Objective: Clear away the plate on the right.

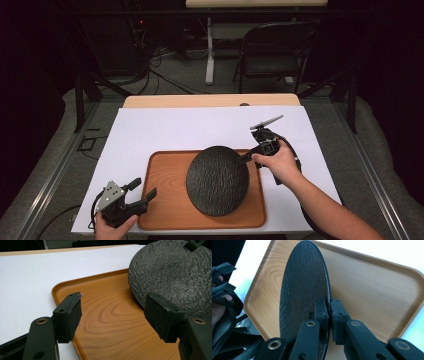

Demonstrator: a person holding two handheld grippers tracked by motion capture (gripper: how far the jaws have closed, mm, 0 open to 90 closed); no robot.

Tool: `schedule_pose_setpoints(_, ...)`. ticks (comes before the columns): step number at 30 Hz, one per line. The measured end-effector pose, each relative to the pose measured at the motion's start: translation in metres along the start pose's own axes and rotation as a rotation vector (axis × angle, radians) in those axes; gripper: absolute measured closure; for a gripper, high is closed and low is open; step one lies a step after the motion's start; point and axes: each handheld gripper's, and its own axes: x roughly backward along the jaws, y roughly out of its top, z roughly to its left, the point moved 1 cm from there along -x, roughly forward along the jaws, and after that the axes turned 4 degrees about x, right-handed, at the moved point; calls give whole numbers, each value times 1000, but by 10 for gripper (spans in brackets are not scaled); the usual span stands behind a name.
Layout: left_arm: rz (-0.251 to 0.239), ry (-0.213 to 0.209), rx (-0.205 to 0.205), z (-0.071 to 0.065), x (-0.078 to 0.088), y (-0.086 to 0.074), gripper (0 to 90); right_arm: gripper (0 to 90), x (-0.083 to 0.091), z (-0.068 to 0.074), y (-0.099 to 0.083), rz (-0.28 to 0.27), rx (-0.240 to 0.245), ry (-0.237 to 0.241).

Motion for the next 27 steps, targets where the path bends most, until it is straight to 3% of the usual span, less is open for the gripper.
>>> schedule_pose_setpoints(10,1,1,1,0,0,0,306,841,-6,-14,-6,7,-17,5)
schedule_pose_setpoints(18,-1,1,1,0,0,0,306,830,-7,-13,-7,-5,-2,-12)
schedule_pose_setpoints(27,1,-9,0,0,-1,1,306,819,-9,-18,-12,-9,-17,-23)
